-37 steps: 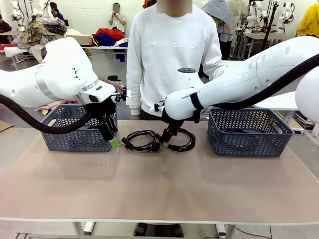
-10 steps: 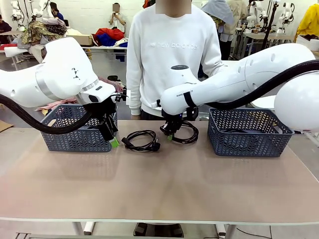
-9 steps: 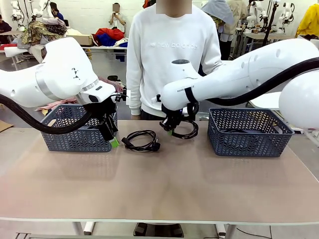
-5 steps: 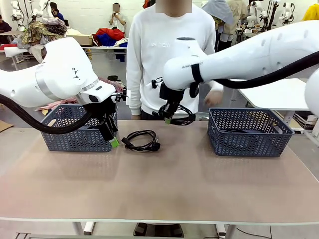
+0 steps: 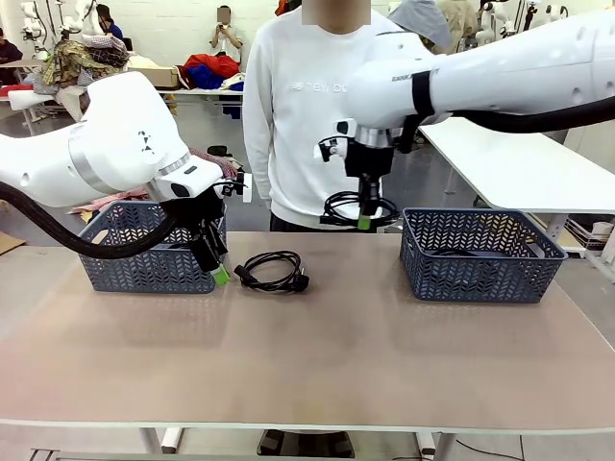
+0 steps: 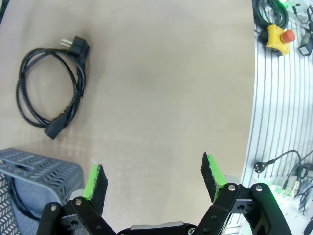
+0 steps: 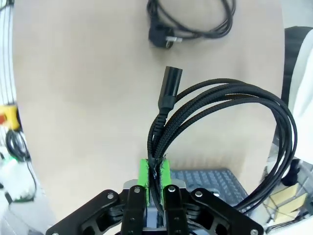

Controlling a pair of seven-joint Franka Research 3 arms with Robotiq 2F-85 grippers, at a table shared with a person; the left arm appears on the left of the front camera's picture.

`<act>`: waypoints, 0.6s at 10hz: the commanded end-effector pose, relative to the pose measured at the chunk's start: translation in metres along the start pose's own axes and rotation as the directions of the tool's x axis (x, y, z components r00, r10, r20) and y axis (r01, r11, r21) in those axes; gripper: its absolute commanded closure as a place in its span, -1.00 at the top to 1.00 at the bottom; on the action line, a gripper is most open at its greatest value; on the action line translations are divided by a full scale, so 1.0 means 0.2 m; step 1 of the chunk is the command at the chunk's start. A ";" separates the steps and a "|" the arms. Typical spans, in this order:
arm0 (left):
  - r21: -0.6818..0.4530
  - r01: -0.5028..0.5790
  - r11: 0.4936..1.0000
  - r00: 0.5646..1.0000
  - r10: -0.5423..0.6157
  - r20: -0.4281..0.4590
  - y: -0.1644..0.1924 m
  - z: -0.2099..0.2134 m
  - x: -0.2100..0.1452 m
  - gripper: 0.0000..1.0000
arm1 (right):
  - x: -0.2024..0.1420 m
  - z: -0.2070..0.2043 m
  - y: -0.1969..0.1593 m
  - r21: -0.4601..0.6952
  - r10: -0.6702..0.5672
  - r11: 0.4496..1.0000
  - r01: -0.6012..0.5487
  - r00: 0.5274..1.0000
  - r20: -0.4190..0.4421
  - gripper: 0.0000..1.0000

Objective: Organize the cables according to human instructions.
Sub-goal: Pick up a bundle of cables and place it in the basket indicated by the human.

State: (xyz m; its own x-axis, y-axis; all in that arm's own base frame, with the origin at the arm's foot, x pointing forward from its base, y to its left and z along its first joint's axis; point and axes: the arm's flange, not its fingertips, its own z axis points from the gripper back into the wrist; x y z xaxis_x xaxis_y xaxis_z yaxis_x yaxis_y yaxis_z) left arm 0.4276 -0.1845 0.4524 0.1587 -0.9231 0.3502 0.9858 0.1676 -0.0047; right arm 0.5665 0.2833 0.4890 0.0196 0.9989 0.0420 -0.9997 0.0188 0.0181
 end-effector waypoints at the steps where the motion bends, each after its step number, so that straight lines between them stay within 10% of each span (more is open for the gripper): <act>1: 0.007 -0.003 1.000 1.000 0.003 -0.001 0.00 0.01 -0.01 1.00 | -0.14 0.00 0.05 -0.017 0.073 0.997 -0.073 0.997 -0.009 -1.00; 6: 0.007 -0.003 1.000 1.000 0.003 -0.001 0.00 0.01 -0.01 1.00 | -0.14 0.03 0.01 -0.003 0.050 0.999 -0.050 0.999 -0.022 -1.00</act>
State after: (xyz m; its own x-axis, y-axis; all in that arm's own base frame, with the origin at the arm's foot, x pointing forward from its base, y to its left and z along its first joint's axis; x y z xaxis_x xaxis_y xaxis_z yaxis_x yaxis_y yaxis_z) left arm 0.4276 -0.1845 0.4524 0.1587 -0.9231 0.3502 0.9858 0.1677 -0.0047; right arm 0.5647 0.2547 0.4889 -0.0271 0.9994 0.0208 -0.9995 -0.0274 0.0145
